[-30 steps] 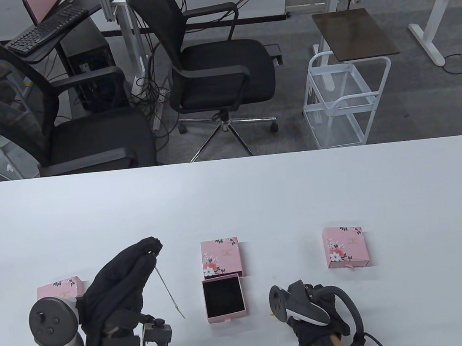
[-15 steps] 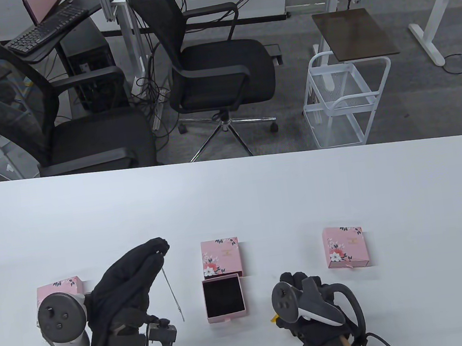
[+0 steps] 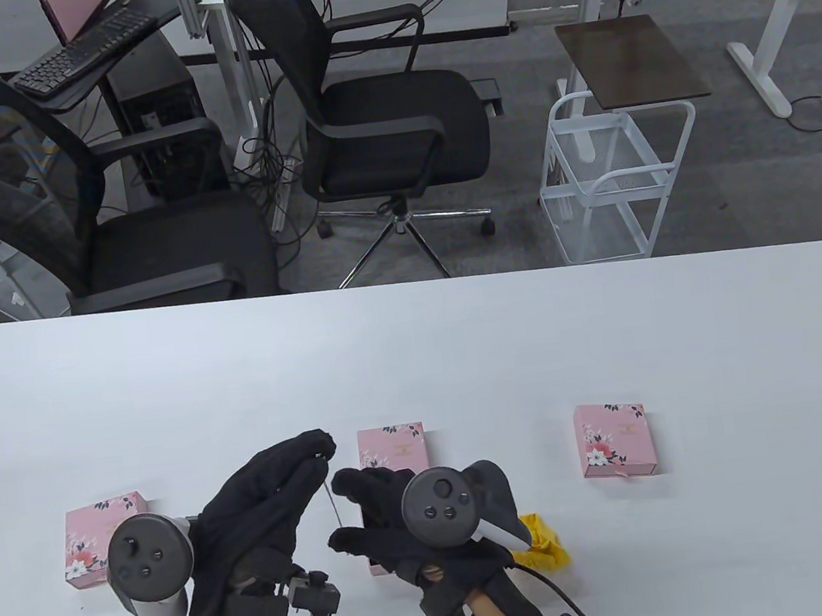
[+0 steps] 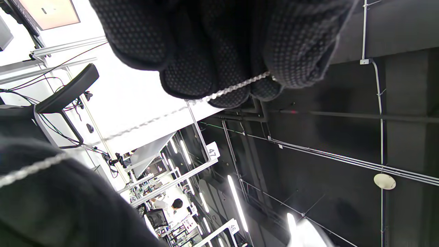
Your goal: Dust necklace
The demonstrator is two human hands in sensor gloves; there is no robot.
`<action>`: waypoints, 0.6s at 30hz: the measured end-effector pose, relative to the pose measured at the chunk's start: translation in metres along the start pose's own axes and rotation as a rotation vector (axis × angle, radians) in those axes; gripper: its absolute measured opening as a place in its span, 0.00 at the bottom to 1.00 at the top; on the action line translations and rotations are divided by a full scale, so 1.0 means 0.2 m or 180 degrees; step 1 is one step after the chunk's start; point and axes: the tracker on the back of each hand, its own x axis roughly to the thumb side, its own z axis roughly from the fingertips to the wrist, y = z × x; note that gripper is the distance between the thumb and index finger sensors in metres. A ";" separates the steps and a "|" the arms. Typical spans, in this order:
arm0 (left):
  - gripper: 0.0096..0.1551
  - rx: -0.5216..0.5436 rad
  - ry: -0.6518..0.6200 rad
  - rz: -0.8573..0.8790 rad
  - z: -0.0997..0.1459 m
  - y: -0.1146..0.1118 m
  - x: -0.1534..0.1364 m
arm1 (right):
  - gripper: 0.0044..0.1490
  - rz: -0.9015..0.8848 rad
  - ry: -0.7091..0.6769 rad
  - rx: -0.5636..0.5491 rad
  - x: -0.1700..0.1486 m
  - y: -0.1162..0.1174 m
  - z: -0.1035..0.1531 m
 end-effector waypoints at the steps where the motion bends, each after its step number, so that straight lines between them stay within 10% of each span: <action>1: 0.18 0.0005 0.0009 -0.0008 0.00 0.00 -0.01 | 0.35 -0.0008 0.0003 -0.0047 -0.01 0.01 -0.01; 4: 0.18 0.0066 0.0063 -0.0082 -0.01 0.02 -0.03 | 0.22 0.0048 0.0064 -0.0125 -0.05 0.02 -0.03; 18: 0.18 0.0248 0.0506 -0.0385 -0.06 0.19 -0.19 | 0.22 0.0452 0.0283 -0.0599 -0.15 -0.15 0.01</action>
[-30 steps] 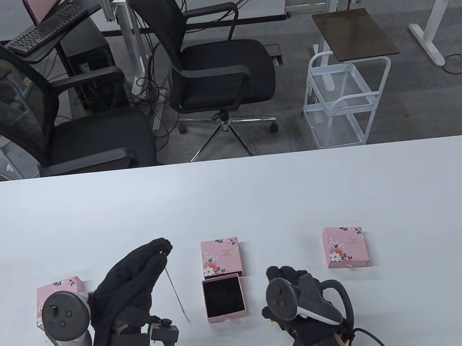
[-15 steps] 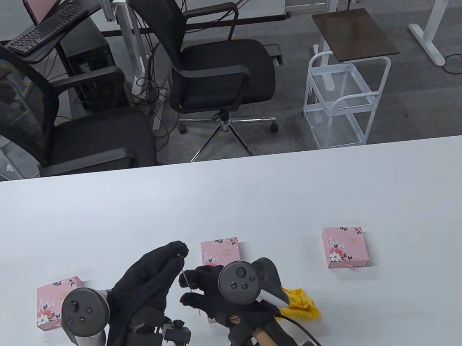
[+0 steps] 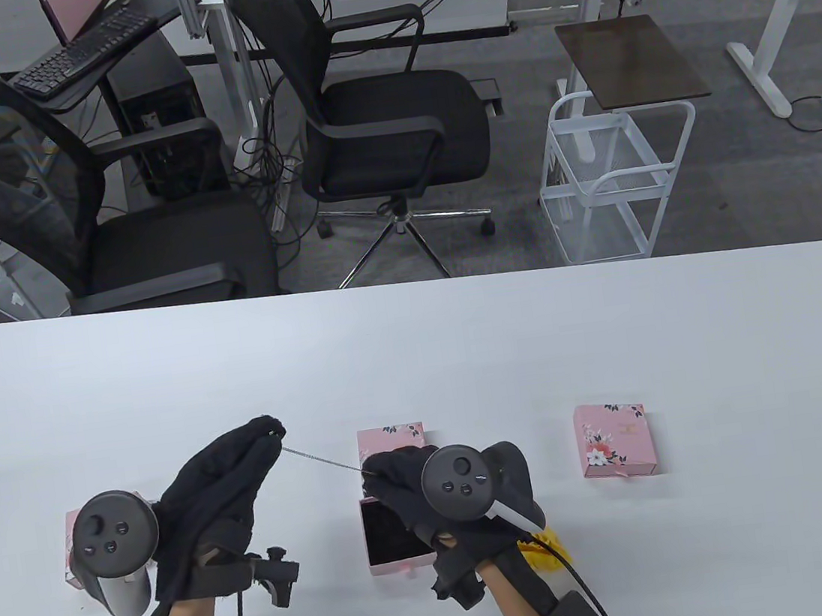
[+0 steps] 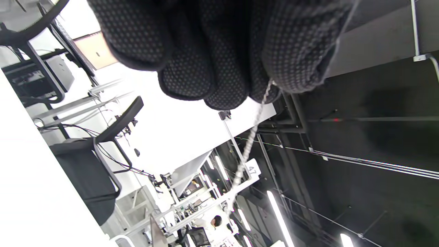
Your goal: Dust necklace
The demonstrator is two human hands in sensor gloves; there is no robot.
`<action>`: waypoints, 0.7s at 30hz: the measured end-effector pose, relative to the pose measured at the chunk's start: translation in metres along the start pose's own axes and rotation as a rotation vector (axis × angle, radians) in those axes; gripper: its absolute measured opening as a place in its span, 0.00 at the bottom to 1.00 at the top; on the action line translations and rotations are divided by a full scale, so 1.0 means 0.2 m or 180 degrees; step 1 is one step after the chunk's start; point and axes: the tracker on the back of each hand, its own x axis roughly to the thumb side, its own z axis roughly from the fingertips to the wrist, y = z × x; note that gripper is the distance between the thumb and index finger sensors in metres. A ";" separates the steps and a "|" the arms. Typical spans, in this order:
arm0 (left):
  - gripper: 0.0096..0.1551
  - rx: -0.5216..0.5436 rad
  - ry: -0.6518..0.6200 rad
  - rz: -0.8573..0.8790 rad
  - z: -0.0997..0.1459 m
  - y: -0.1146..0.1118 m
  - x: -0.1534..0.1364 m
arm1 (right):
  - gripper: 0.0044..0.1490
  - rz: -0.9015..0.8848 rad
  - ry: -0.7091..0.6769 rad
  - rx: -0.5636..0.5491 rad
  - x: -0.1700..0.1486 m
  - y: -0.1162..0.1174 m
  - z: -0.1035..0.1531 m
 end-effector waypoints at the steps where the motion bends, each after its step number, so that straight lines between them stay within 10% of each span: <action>1: 0.18 0.0005 0.0033 -0.0060 0.00 0.01 -0.01 | 0.22 0.0024 0.0024 -0.0063 -0.01 -0.01 0.00; 11: 0.18 -0.0479 0.0299 -0.0989 -0.03 -0.12 -0.05 | 0.22 -0.0026 0.0134 -0.0396 -0.03 -0.02 0.01; 21: 0.19 -0.1027 0.0242 -0.1654 0.01 -0.43 -0.17 | 0.22 0.0158 0.0280 0.0157 -0.04 0.10 -0.01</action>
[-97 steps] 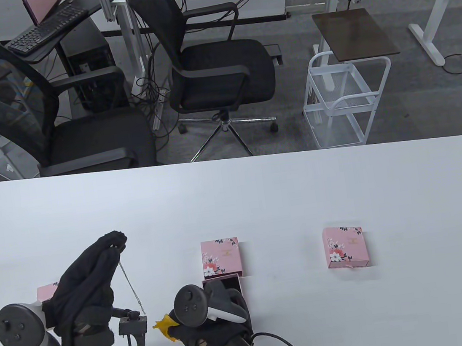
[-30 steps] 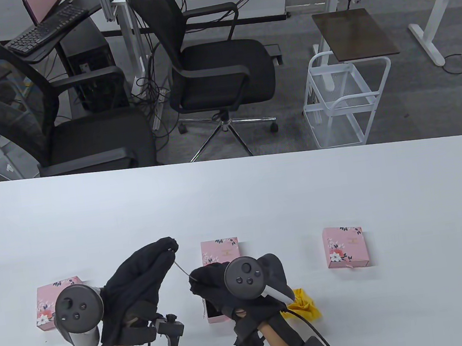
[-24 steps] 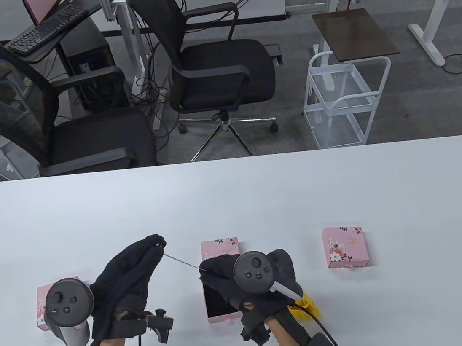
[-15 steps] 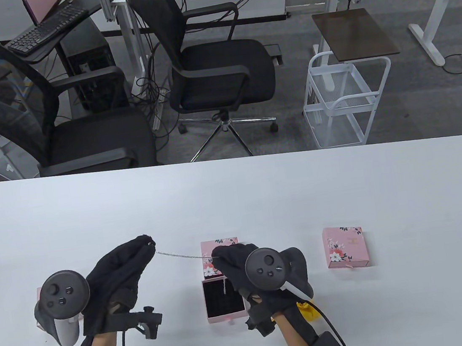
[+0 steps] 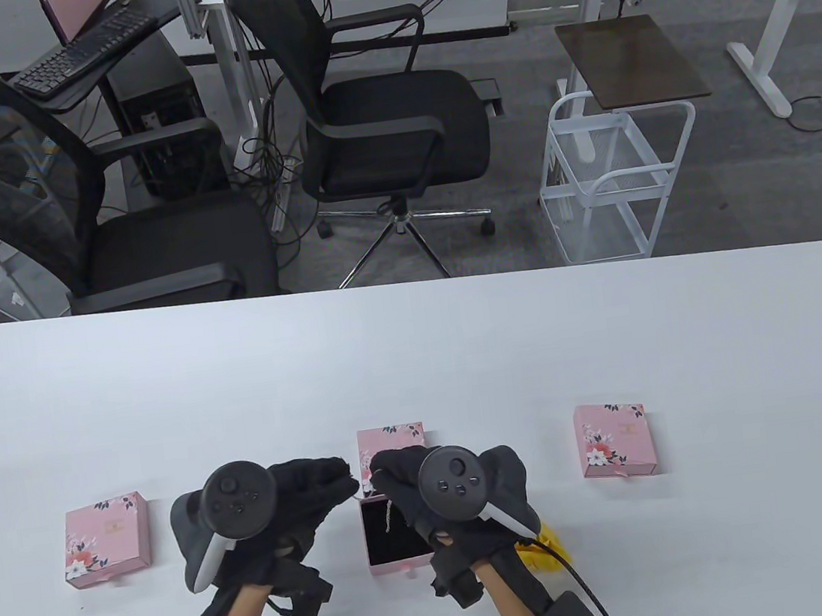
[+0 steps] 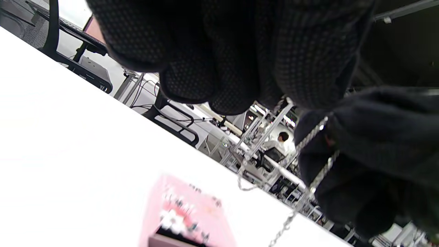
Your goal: Dust necklace
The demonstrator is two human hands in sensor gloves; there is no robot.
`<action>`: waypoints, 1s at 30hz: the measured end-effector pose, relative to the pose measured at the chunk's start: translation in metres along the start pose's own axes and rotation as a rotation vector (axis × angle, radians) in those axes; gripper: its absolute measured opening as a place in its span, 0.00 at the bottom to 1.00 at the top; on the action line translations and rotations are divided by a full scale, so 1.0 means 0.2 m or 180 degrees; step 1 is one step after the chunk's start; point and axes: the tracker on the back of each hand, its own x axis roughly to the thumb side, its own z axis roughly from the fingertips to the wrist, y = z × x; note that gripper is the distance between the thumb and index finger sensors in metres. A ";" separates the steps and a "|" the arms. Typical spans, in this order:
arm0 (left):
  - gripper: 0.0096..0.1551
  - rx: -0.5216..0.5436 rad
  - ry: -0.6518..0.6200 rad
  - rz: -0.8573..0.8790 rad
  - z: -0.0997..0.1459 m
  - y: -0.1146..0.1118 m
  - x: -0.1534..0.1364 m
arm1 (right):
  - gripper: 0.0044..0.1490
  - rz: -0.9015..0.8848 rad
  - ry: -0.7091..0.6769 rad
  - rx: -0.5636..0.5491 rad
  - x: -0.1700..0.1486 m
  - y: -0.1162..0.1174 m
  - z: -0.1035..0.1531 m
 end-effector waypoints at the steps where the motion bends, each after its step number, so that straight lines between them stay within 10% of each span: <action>1: 0.19 -0.0041 -0.0010 -0.0065 -0.01 -0.04 0.00 | 0.22 0.0024 0.0042 0.0101 -0.01 0.02 0.00; 30: 0.24 -0.0429 -0.0464 -0.1383 -0.01 -0.45 0.02 | 0.26 0.1029 0.0466 0.0786 -0.08 0.20 0.00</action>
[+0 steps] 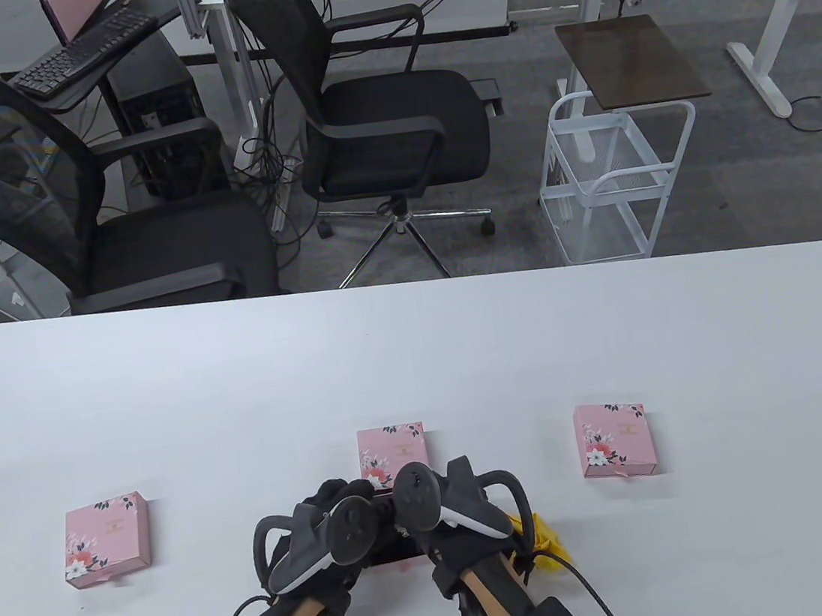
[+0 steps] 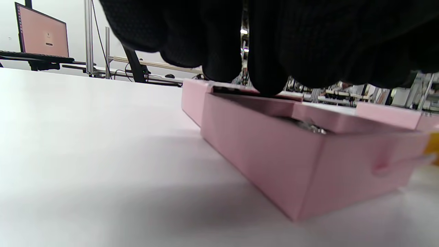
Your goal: Dust necklace
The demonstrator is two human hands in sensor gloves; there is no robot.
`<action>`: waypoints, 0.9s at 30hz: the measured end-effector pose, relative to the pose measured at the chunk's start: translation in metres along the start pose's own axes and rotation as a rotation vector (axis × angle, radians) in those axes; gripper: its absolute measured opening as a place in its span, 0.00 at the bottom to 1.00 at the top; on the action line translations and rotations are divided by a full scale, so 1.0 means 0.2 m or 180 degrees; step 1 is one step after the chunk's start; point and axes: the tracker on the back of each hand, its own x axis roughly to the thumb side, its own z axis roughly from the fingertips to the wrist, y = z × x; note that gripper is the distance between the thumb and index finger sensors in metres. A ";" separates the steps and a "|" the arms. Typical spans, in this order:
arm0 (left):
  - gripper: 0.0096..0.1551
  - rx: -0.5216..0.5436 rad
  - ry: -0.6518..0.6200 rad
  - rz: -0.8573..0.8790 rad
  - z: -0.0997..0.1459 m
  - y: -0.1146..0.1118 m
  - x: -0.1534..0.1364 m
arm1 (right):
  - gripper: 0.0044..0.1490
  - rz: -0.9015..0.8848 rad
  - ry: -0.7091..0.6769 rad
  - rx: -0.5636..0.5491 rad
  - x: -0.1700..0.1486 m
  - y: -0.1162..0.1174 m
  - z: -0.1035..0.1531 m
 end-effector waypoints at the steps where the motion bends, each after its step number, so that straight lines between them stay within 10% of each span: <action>1: 0.24 0.0086 0.0048 0.0079 0.00 0.01 -0.01 | 0.26 0.0019 -0.0004 -0.0046 0.00 -0.02 0.02; 27: 0.39 -0.0844 0.0026 0.0276 -0.07 -0.16 -0.05 | 0.28 0.0856 0.0020 0.0196 0.04 0.23 0.13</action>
